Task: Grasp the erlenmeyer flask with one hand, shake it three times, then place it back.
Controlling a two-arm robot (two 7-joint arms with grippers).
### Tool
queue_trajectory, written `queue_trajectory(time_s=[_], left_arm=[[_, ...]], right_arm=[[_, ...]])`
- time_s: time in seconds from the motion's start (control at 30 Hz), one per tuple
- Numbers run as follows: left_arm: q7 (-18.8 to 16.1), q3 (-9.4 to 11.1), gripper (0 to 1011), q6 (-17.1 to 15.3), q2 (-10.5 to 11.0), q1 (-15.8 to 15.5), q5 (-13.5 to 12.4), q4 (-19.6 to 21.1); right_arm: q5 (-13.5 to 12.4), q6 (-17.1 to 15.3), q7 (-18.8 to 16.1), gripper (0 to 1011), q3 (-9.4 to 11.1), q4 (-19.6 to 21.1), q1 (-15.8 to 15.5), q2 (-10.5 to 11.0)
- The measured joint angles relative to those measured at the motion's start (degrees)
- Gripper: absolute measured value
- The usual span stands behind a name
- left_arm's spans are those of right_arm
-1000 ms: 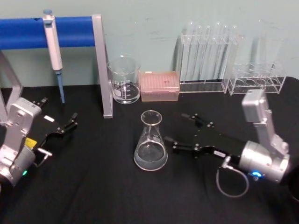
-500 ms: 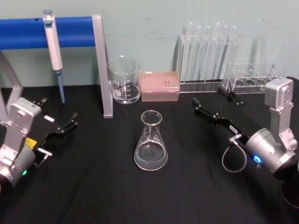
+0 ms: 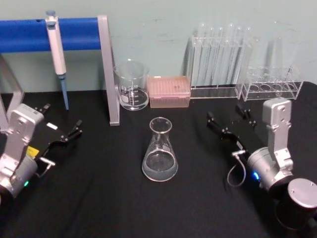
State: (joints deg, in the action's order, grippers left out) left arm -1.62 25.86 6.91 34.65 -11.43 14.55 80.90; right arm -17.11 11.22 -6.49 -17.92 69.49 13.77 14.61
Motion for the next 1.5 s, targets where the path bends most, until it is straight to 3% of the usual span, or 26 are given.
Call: queue_trajectory(time_s=[0.37,1.5], left_arm=[[0.0,0.0,1001,0.0,0.0,0.0,0.0,0.0],[0.0,0.0,1001,0.0,0.0,0.0,0.0,0.0]], right_arm=[[2.5,-2.0,-1.5,1000,-0.6,-2.5,0.1,-0.3],[2.1,-1.9,-1.3,1000,-0.6,-2.4,0.2,-0.4]])
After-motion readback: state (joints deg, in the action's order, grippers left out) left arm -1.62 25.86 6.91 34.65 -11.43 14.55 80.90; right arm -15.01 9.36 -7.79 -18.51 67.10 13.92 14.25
